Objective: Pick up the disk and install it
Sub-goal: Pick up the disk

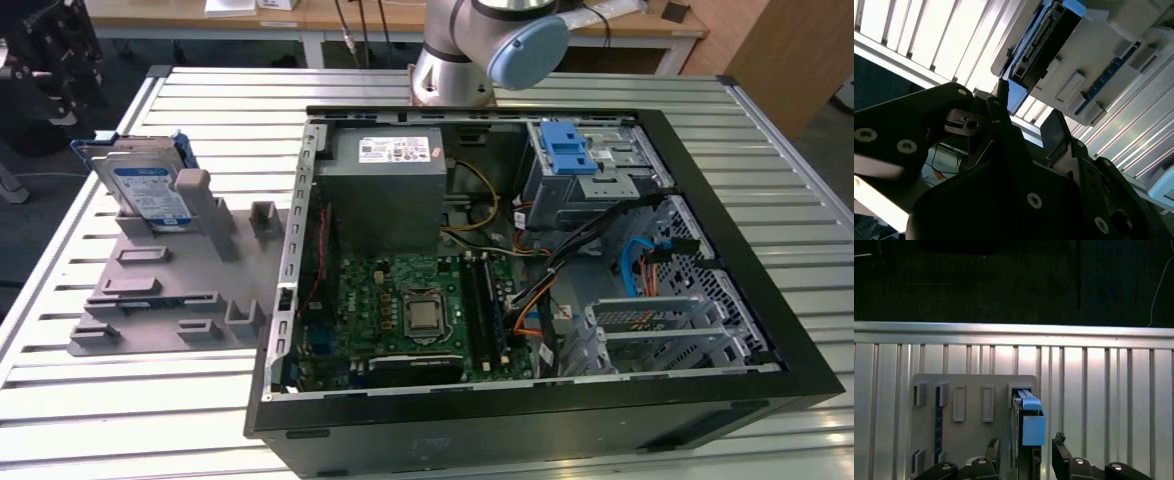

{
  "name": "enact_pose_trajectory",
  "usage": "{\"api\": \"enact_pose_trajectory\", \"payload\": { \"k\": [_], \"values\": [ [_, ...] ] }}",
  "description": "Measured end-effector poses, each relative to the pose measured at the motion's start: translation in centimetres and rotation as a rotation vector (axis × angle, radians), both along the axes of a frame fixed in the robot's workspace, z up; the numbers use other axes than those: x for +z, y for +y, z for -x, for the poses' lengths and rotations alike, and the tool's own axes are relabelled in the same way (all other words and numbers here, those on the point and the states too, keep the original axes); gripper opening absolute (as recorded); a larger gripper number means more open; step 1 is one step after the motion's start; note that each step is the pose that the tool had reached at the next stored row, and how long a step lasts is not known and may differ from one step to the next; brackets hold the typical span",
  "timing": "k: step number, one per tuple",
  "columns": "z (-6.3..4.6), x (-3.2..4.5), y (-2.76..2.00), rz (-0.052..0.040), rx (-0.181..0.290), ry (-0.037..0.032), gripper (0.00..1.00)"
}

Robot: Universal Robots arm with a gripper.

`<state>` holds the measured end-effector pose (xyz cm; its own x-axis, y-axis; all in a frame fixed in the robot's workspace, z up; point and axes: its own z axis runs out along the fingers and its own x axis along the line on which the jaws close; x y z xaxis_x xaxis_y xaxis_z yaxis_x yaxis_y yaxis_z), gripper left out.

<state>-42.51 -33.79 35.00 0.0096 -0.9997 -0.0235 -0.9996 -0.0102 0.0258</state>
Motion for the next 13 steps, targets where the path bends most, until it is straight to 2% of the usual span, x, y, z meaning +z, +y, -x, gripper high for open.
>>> {"api": "enact_pose_trajectory", "payload": {
  "k": [4,13],
  "values": [
    [0.3,-0.39,0.00,-0.0001,0.010,-0.0096,0.53],
    [0.5,-1.22,0.05,-0.0001,0.010,-0.0100,0.53]
  ]
}}
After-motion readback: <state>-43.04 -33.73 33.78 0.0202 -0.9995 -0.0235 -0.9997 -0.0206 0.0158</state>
